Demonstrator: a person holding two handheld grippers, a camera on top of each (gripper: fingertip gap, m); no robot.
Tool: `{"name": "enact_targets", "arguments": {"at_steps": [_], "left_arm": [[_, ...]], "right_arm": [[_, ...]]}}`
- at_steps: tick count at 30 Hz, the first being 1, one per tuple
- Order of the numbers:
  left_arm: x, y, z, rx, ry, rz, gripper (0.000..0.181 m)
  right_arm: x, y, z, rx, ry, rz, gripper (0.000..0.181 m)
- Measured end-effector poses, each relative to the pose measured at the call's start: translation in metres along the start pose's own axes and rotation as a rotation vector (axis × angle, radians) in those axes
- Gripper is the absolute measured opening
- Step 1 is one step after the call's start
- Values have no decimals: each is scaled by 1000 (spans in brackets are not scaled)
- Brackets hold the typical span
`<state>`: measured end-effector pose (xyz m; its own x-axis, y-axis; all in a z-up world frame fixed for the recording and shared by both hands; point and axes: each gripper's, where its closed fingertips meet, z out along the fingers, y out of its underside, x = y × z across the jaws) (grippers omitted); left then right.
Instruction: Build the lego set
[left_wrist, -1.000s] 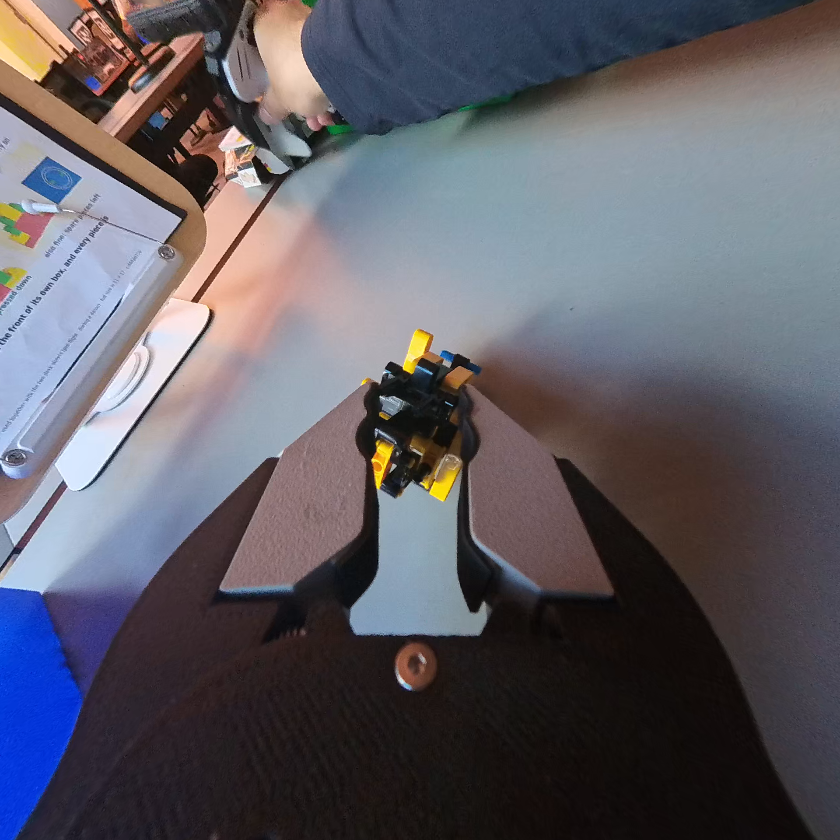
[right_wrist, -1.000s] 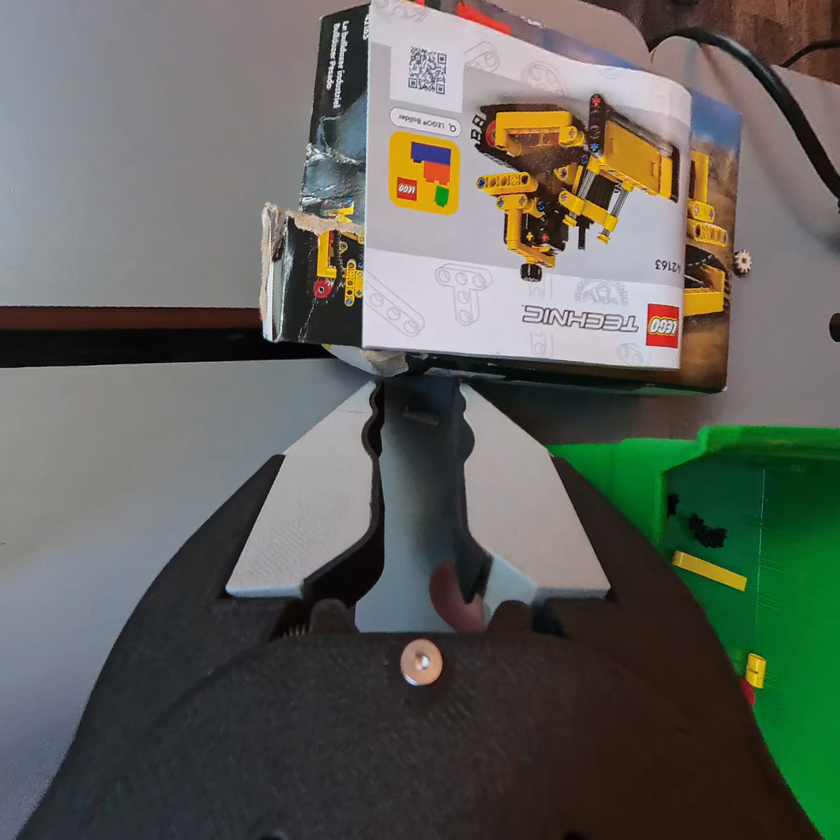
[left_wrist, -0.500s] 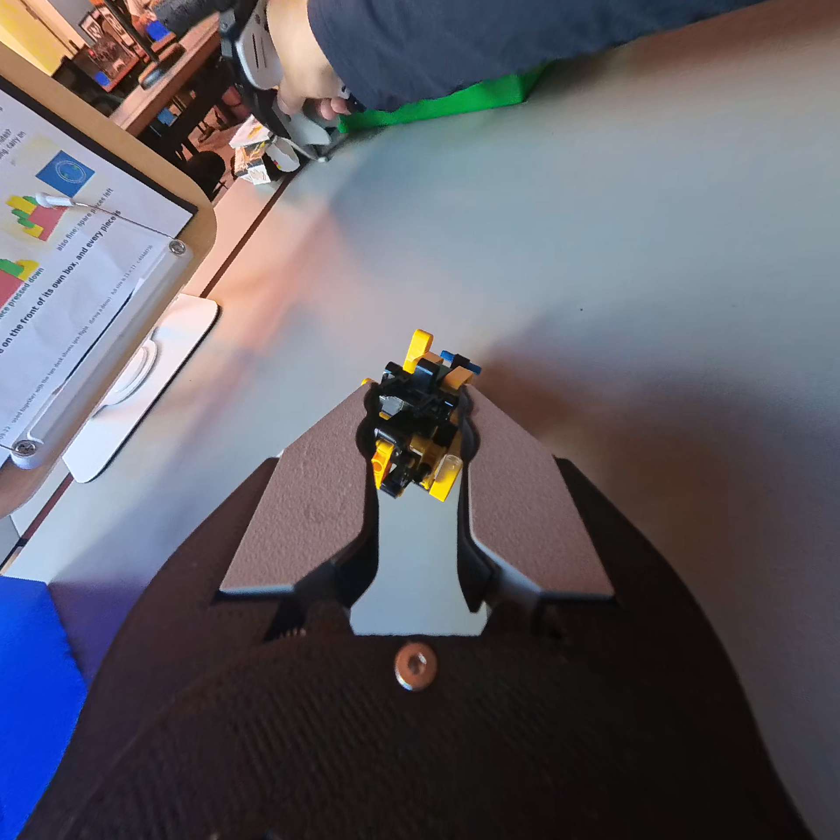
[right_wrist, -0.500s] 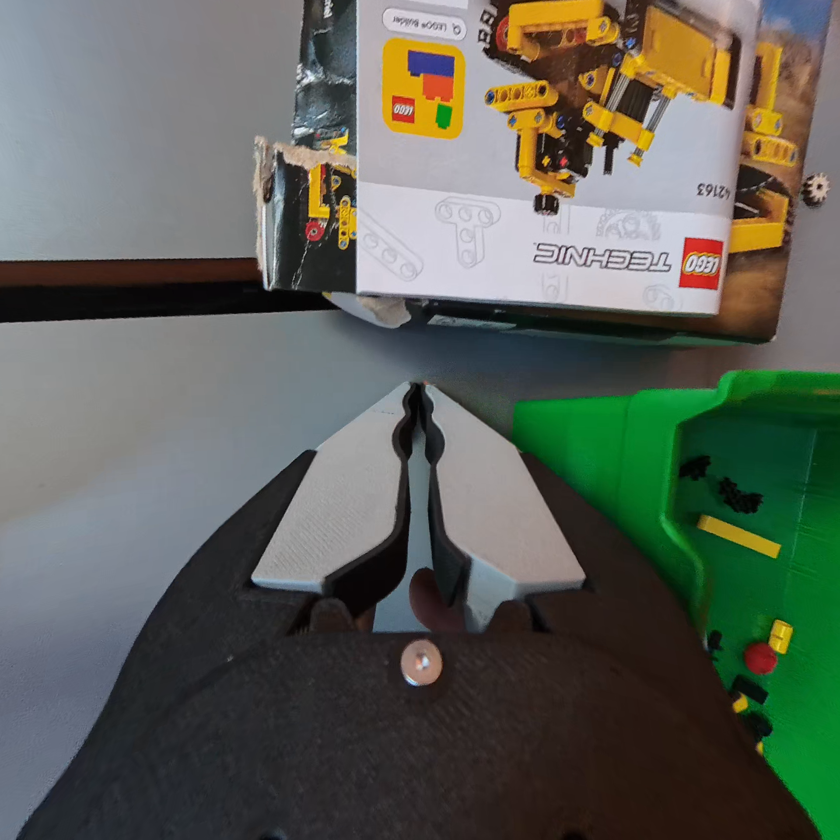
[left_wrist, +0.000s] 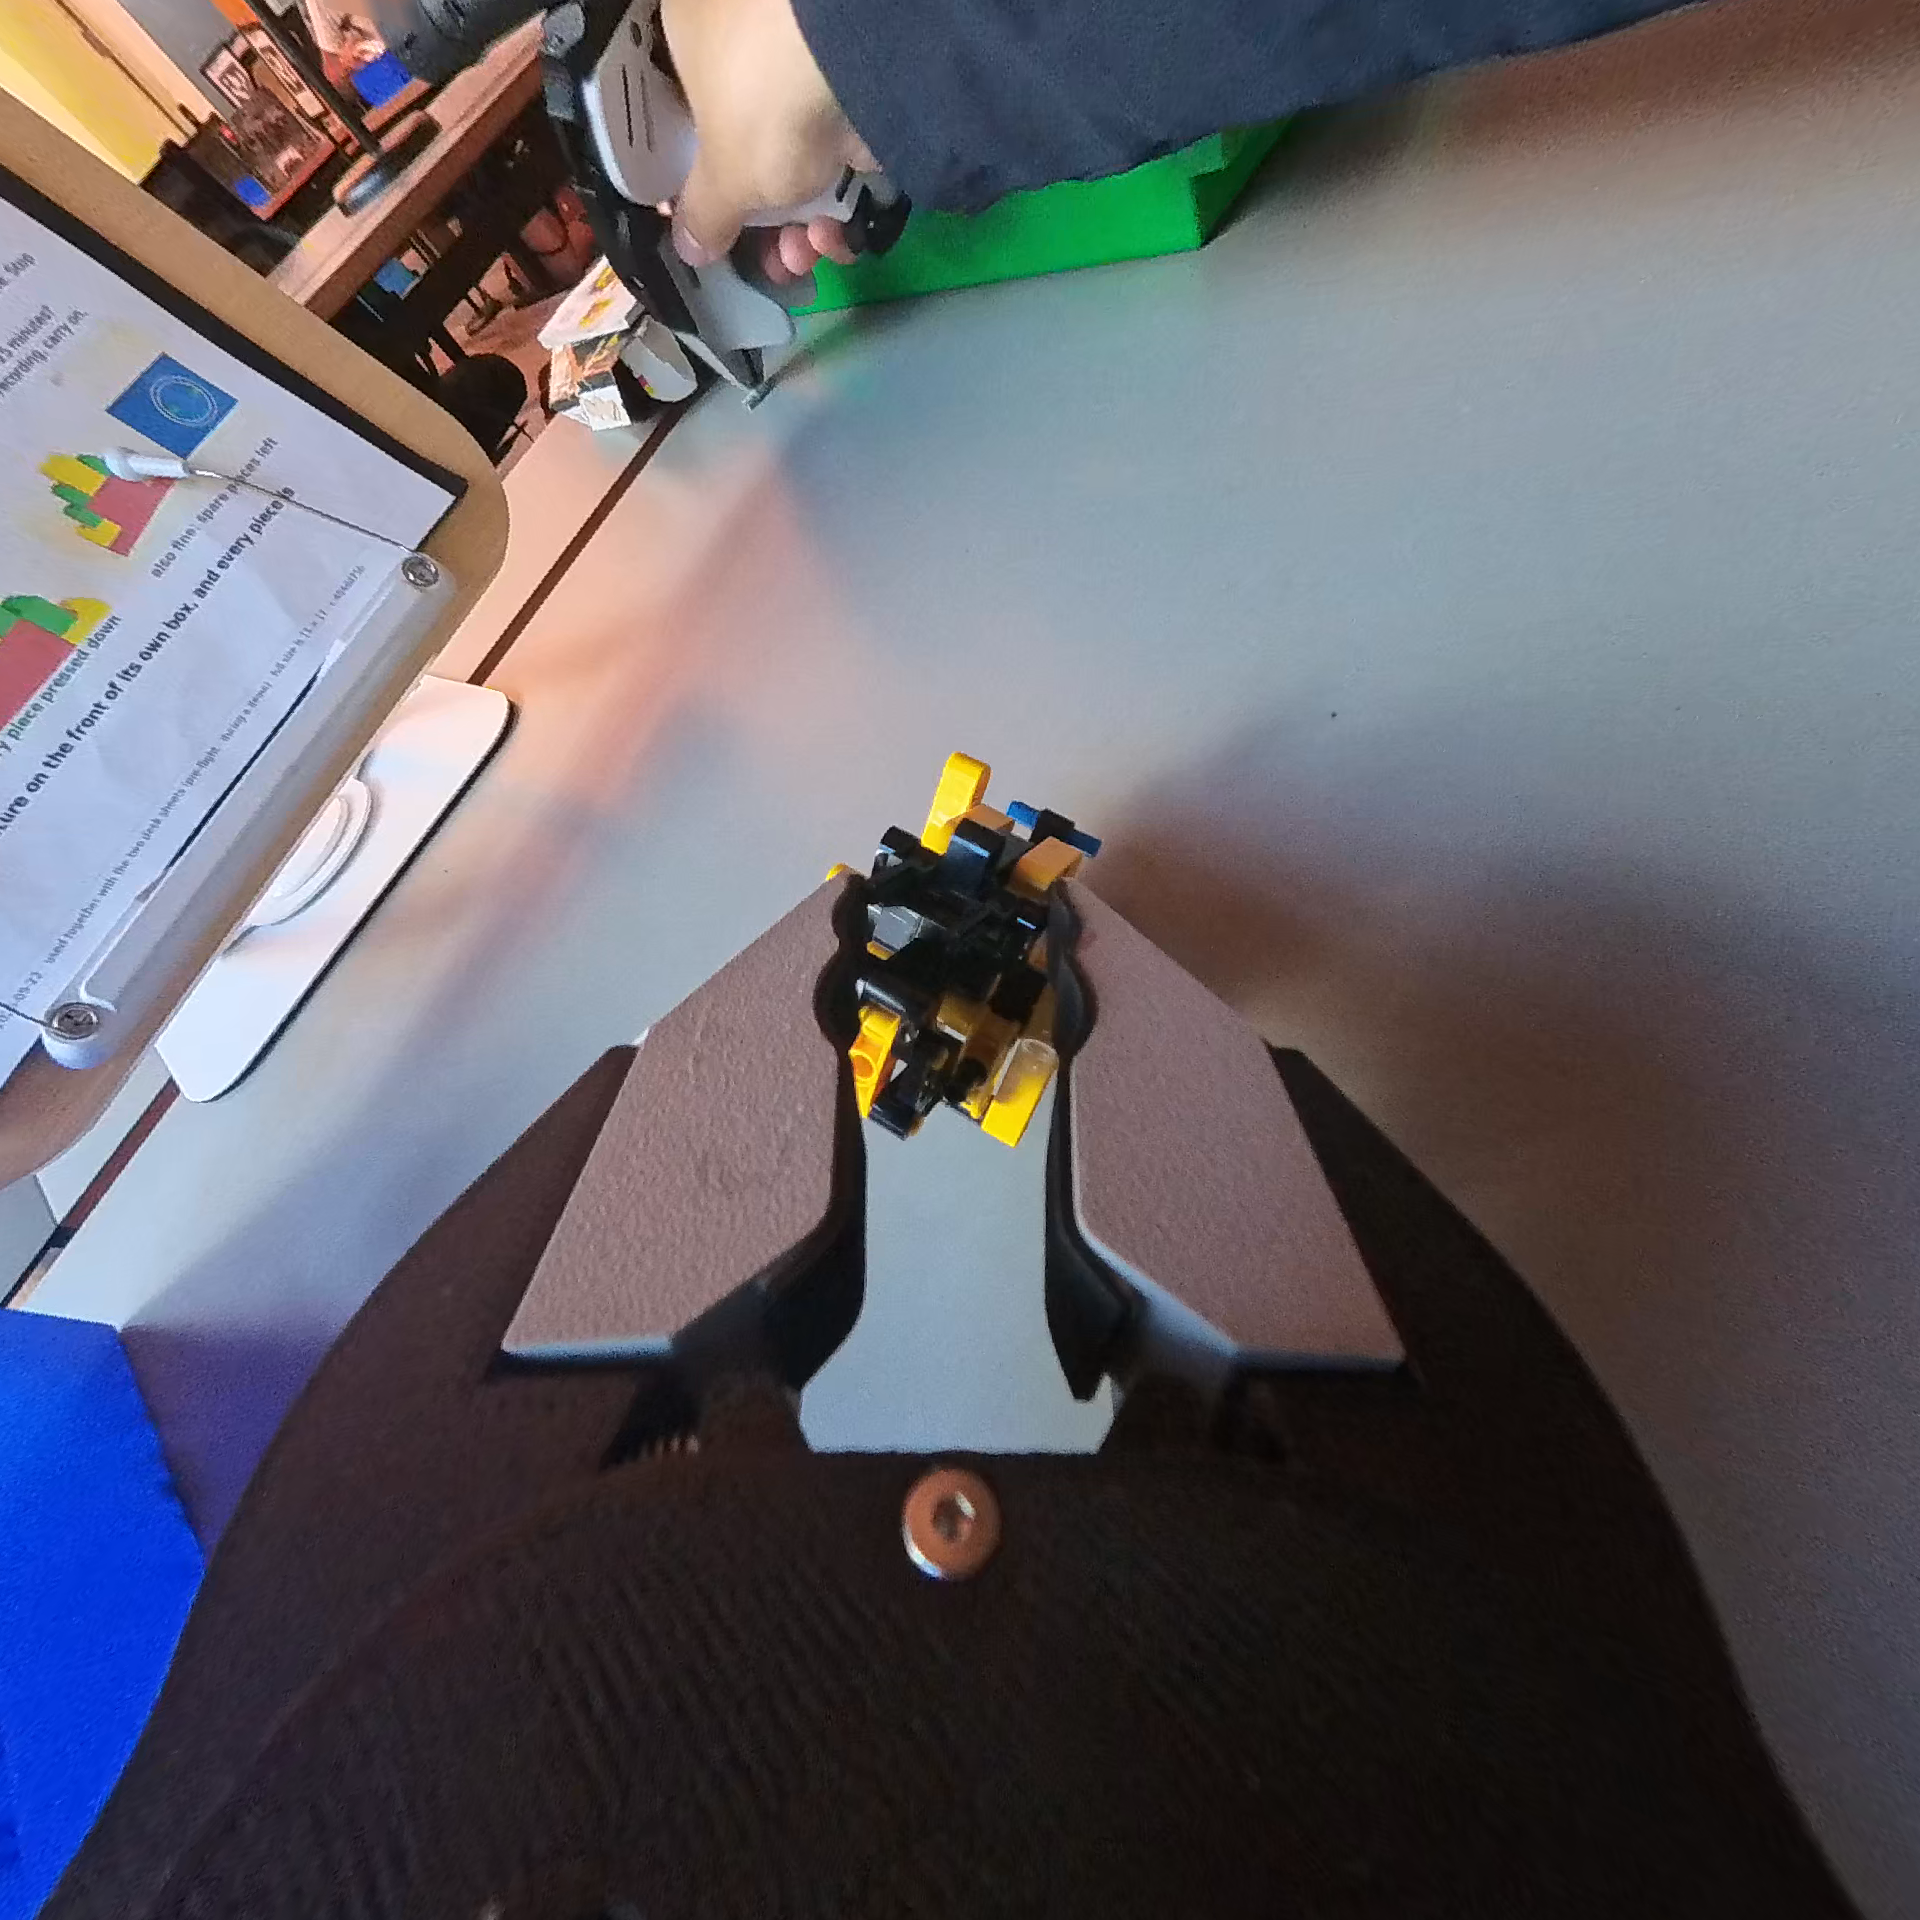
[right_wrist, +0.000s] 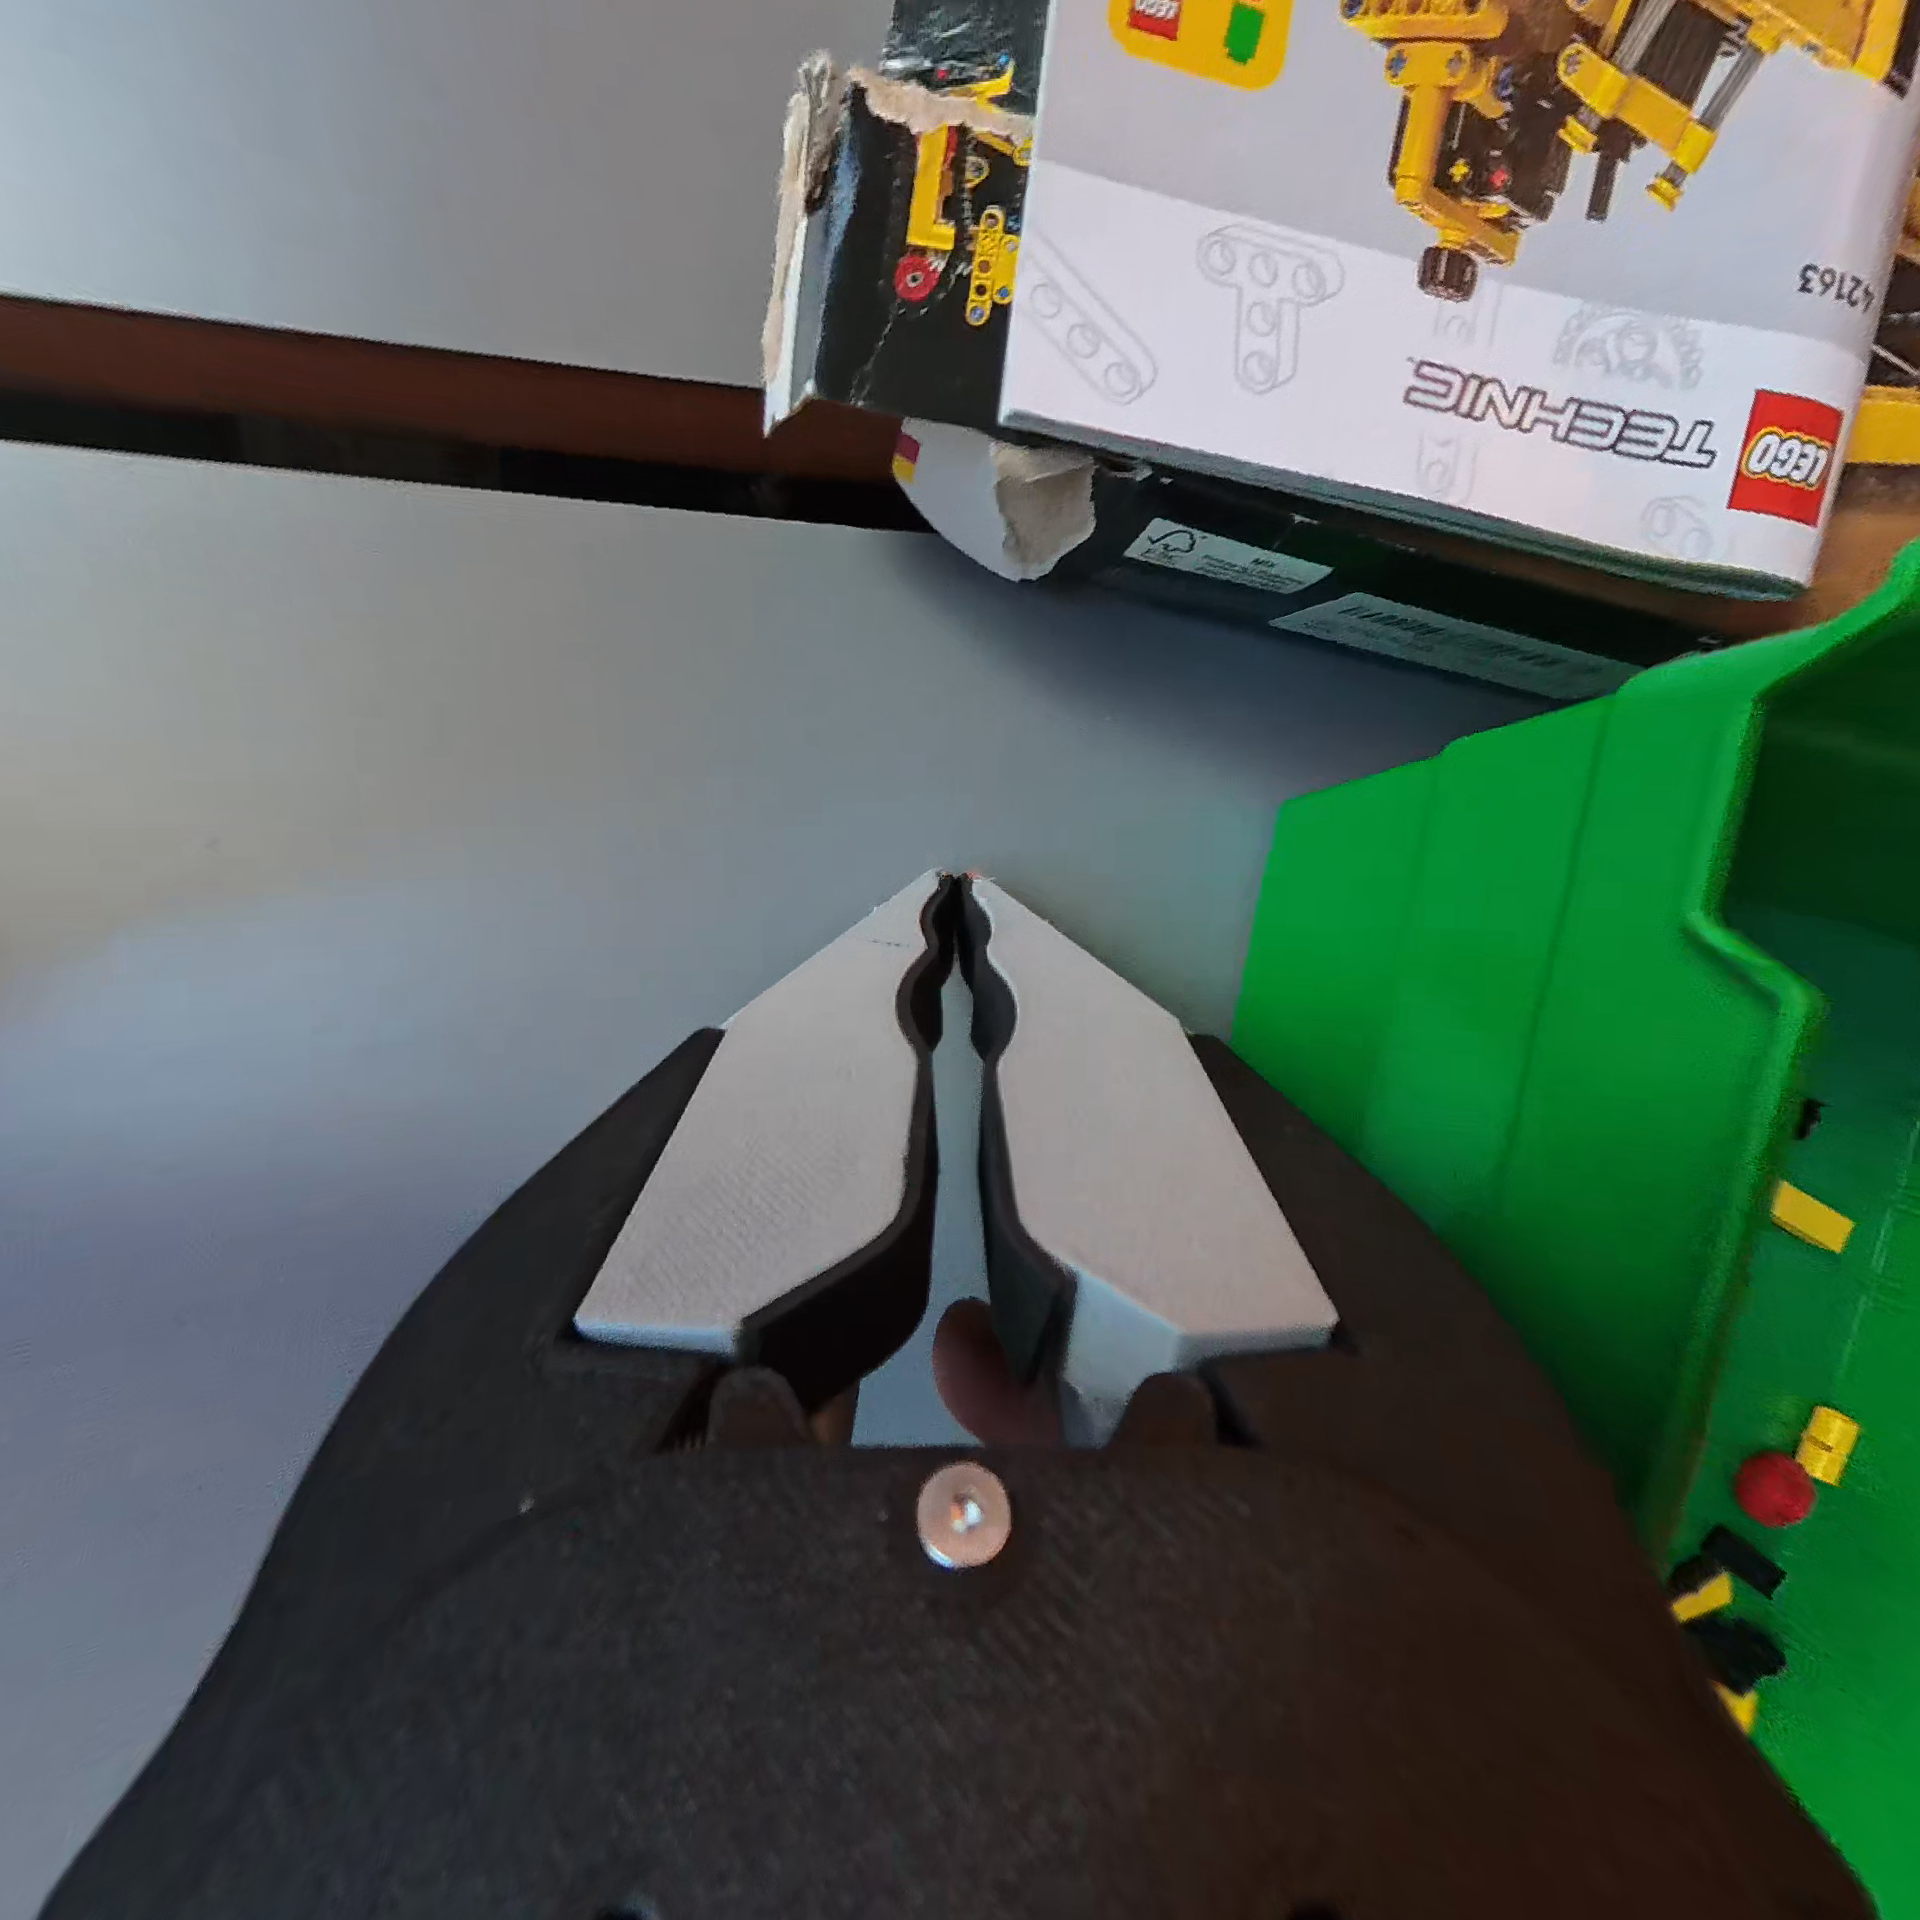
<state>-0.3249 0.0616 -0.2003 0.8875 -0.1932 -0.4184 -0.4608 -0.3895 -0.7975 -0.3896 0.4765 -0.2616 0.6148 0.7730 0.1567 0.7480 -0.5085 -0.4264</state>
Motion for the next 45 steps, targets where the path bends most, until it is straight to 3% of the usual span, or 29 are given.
{"name": "enact_targets", "arguments": {"at_steps": [10,25,34,45], "left_arm": [[-1,3,1,-13,-2,-1,31],[-3,3,0,-7,-9,-14,31],[-2,4,0,-12,-12,-4,31],[1,6,0,-15,-6,-3,31]], "right_arm": [[-11,12,-8,-11,-43,7,0],[-35,67,-39,-43,-79,-74,0],[-56,127,-73,-69,-123,-133,0],[-79,238,-131,-34,-194,-245,0]]}}
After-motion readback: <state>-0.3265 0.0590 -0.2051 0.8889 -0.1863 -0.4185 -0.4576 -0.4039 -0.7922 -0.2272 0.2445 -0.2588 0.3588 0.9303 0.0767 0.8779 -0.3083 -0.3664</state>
